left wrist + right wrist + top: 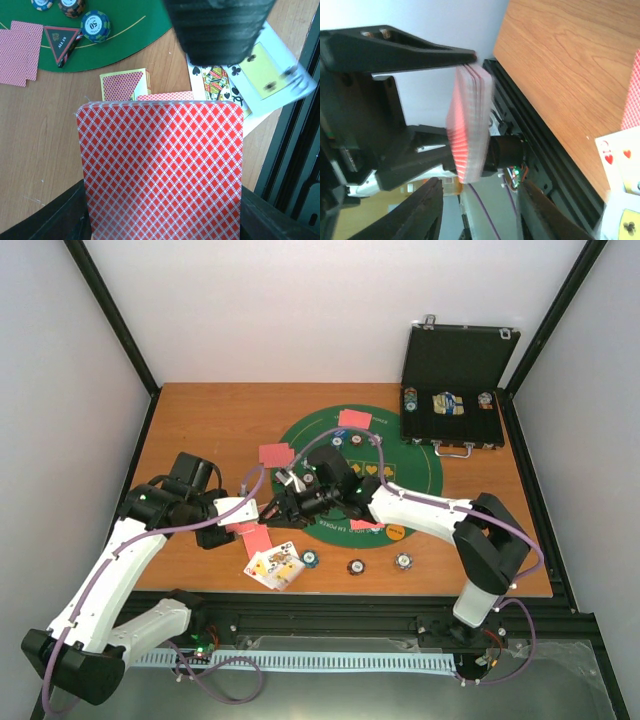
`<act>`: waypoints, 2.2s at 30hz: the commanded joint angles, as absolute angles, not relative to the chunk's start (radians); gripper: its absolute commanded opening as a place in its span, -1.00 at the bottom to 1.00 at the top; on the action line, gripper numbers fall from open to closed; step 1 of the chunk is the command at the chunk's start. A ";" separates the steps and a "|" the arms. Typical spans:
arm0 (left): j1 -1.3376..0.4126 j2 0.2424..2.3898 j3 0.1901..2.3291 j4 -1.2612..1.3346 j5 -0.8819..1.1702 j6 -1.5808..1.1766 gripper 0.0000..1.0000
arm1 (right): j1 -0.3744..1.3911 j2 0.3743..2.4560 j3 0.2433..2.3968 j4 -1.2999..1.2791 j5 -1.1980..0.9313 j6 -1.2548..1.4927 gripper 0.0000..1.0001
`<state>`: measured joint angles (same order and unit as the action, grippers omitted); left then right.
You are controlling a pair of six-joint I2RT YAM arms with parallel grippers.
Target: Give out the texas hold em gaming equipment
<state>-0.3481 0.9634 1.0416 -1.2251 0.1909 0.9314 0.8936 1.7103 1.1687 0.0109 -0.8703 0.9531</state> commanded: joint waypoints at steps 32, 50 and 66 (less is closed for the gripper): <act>-0.345 0.953 1.038 -1.196 0.202 0.948 -0.45 | 0.970 1.850 1.244 0.188 -0.861 1.049 0.35; -0.345 0.930 1.047 -1.210 0.200 0.954 -0.45 | 0.932 1.974 1.217 0.201 -0.867 1.063 0.23; -0.345 0.940 1.054 -1.213 0.199 0.954 -0.45 | 0.872 1.865 1.103 0.148 -0.859 1.000 0.05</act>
